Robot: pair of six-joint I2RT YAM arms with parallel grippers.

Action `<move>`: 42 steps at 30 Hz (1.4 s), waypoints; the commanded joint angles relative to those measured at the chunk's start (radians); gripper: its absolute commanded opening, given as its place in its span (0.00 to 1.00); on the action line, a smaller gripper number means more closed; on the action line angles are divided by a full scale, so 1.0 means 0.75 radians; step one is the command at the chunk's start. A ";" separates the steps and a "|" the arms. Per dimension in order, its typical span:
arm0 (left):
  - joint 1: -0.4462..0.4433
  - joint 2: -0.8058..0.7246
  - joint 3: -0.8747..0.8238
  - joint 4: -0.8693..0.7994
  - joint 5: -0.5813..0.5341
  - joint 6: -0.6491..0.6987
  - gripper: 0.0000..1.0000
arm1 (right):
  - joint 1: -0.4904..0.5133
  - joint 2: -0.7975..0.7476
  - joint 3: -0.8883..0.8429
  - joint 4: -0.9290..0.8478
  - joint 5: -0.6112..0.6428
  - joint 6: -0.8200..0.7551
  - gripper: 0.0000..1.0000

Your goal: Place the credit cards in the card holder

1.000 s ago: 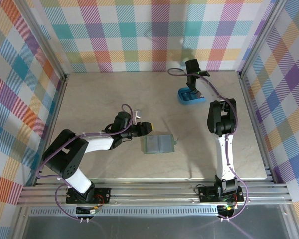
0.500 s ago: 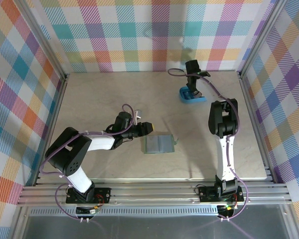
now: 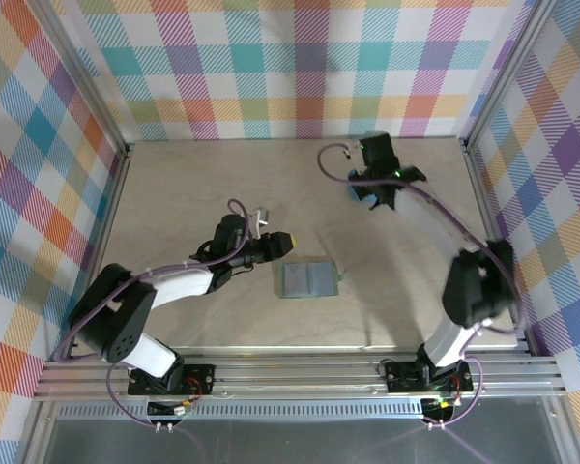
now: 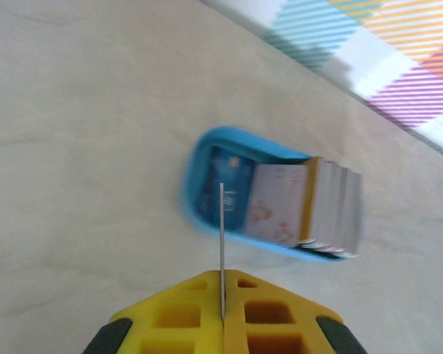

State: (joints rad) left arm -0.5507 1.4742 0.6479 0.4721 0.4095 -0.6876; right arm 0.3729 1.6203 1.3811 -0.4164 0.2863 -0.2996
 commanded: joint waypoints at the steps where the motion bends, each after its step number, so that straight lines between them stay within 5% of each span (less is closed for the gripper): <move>1: 0.018 -0.147 0.017 -0.178 -0.035 -0.007 0.43 | 0.001 -0.281 -0.325 0.353 -0.413 -0.031 0.00; 4: 0.024 -0.288 0.010 -0.269 -0.054 -0.043 0.43 | 0.020 -0.544 -0.693 0.688 -0.629 -0.201 0.00; 7: 0.036 -0.414 0.002 -0.358 -0.094 -0.089 0.43 | 0.039 -0.700 -0.862 0.774 -0.738 -0.318 0.00; 15: 0.049 -0.560 -0.034 -0.382 -0.092 -0.265 0.46 | 0.103 -0.909 -1.017 0.838 -0.676 -0.452 0.00; 27: 0.049 -0.693 0.039 -0.462 -0.062 -0.328 0.47 | 0.290 -0.987 -1.065 0.824 -0.494 -0.721 0.00; 34: 0.049 -0.925 -0.036 -0.484 -0.248 -0.351 0.47 | 0.317 -1.024 -1.200 0.988 -0.574 -0.950 0.00; 42: 0.050 -0.896 -0.027 -0.415 -0.106 -0.403 0.50 | 0.450 -1.004 -1.226 1.063 -0.560 -1.263 0.00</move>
State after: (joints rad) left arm -0.5255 0.7921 0.6418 0.1146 0.2836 -0.9623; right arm 0.6861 0.8711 0.4664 0.3092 -0.1169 -1.1240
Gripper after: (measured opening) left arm 0.494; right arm 0.062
